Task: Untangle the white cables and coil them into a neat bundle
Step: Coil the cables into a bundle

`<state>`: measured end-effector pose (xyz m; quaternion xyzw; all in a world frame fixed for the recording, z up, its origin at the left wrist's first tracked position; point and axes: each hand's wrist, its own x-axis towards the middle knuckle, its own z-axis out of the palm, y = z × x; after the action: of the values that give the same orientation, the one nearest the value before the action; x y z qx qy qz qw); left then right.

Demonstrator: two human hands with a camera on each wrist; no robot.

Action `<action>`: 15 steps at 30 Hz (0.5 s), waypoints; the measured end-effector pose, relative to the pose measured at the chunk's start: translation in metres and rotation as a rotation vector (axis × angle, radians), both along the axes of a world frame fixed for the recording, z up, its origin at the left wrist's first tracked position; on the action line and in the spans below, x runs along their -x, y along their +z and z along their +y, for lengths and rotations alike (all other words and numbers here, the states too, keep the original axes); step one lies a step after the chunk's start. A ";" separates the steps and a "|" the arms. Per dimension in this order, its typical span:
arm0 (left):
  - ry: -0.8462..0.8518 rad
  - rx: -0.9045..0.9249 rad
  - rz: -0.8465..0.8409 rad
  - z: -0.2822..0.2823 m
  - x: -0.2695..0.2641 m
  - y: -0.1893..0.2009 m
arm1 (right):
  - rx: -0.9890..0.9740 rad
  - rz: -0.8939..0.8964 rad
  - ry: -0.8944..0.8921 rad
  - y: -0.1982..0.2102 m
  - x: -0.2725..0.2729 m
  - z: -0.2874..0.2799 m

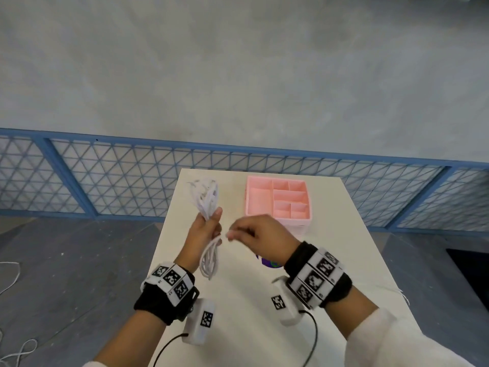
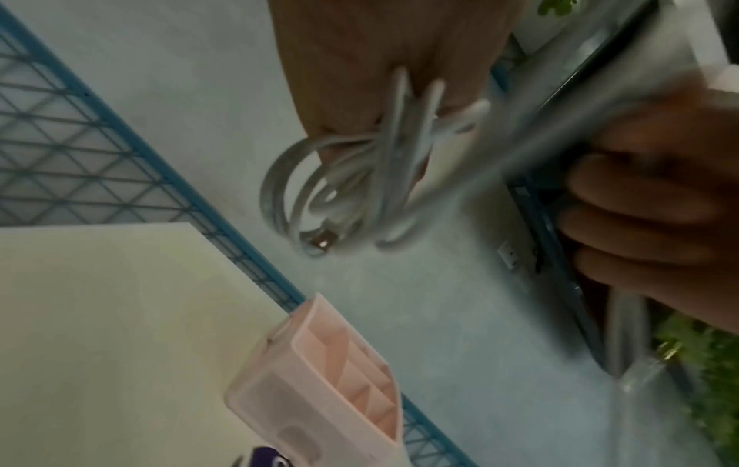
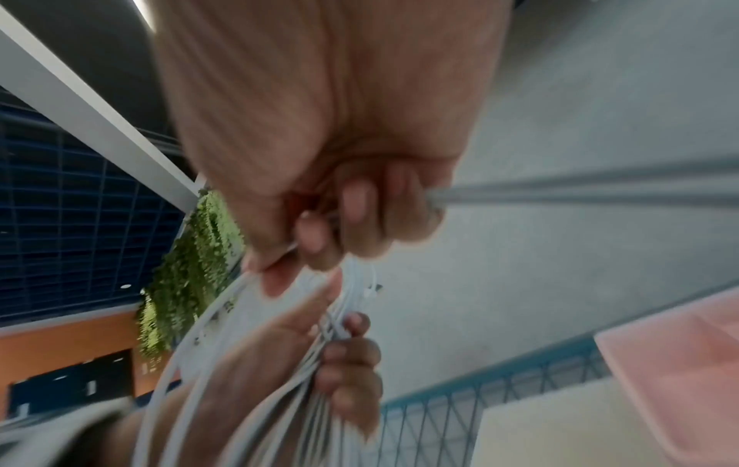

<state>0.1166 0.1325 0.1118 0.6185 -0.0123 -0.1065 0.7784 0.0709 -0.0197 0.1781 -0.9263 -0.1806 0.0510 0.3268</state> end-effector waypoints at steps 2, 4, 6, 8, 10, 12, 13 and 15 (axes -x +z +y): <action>-0.112 0.125 0.096 -0.006 0.007 0.002 | 0.063 -0.108 -0.109 0.001 -0.014 0.004; -0.170 0.321 0.227 -0.005 0.012 0.006 | 0.174 -0.132 -0.136 -0.003 -0.020 0.006; -0.202 0.404 0.273 0.001 0.014 0.011 | 0.189 -0.132 -0.161 -0.007 -0.023 0.006; -0.226 0.269 0.217 0.007 0.016 0.012 | 0.143 -0.150 -0.195 -0.011 -0.025 0.006; -0.220 0.153 0.183 0.011 0.017 0.011 | 0.103 -0.158 -0.232 -0.013 -0.027 0.005; -0.183 0.128 0.190 0.012 0.019 0.009 | 0.090 -0.131 -0.254 -0.015 -0.029 0.004; -0.162 0.113 0.181 0.014 0.019 0.009 | 0.083 -0.081 -0.239 -0.016 -0.031 0.002; -0.121 0.087 0.156 0.019 0.019 0.010 | 0.016 0.096 -0.150 -0.022 -0.033 -0.005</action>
<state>0.0976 0.1511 0.1223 0.5719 0.0065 -0.2006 0.7954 0.1039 -0.0249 0.1558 -0.9363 -0.0942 0.0724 0.3304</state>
